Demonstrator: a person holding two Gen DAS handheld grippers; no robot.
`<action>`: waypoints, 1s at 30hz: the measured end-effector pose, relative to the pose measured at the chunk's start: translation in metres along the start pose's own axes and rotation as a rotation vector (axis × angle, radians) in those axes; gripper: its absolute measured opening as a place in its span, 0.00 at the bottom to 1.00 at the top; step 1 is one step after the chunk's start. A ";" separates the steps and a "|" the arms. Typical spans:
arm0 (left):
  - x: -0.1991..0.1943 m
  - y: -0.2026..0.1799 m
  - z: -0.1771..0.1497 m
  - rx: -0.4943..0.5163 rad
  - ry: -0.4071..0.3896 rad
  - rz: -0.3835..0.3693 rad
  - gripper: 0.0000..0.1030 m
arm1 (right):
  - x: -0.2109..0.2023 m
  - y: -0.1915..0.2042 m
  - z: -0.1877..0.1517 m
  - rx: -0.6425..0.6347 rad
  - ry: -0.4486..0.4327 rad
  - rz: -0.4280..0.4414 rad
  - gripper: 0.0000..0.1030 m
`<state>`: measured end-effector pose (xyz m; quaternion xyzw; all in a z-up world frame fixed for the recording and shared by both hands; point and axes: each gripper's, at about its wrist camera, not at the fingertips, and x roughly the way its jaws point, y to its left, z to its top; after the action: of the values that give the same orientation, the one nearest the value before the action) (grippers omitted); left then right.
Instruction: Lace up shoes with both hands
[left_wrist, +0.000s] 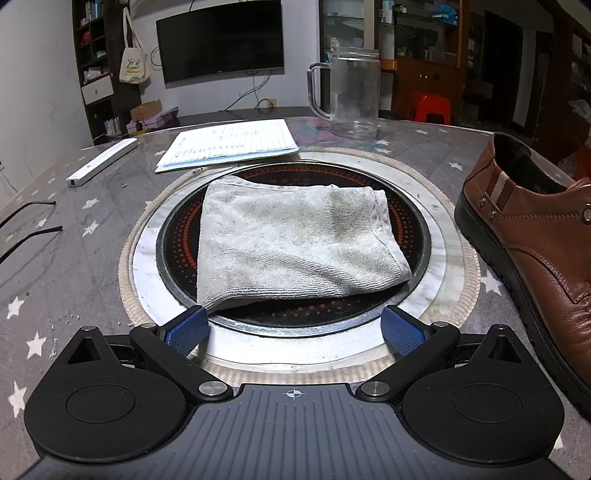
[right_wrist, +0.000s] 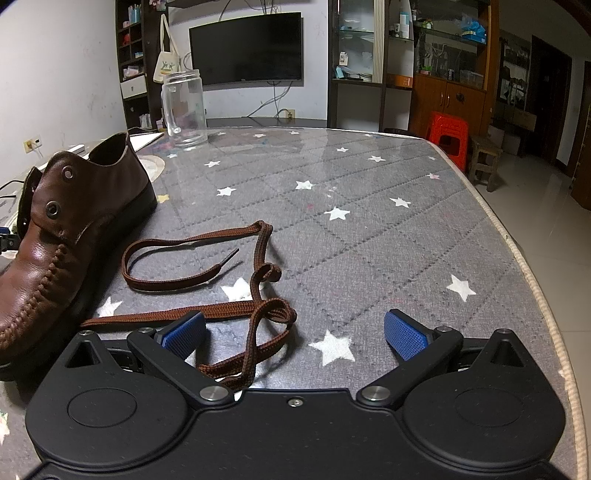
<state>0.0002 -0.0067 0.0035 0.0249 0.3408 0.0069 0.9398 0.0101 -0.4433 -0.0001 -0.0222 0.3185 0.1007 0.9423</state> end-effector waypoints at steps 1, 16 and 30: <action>-0.001 0.000 0.000 0.002 -0.001 0.004 0.95 | 0.000 0.000 0.000 -0.002 0.000 0.006 1.00; -0.015 -0.010 0.004 0.014 -0.015 -0.024 0.73 | -0.008 0.030 0.025 -0.156 -0.042 0.026 0.95; -0.025 -0.023 0.008 0.050 -0.032 -0.045 0.73 | 0.045 0.040 0.058 -0.291 0.027 0.007 0.82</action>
<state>-0.0142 -0.0304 0.0249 0.0407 0.3262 -0.0234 0.9441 0.0712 -0.3905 0.0199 -0.1590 0.3133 0.1490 0.9243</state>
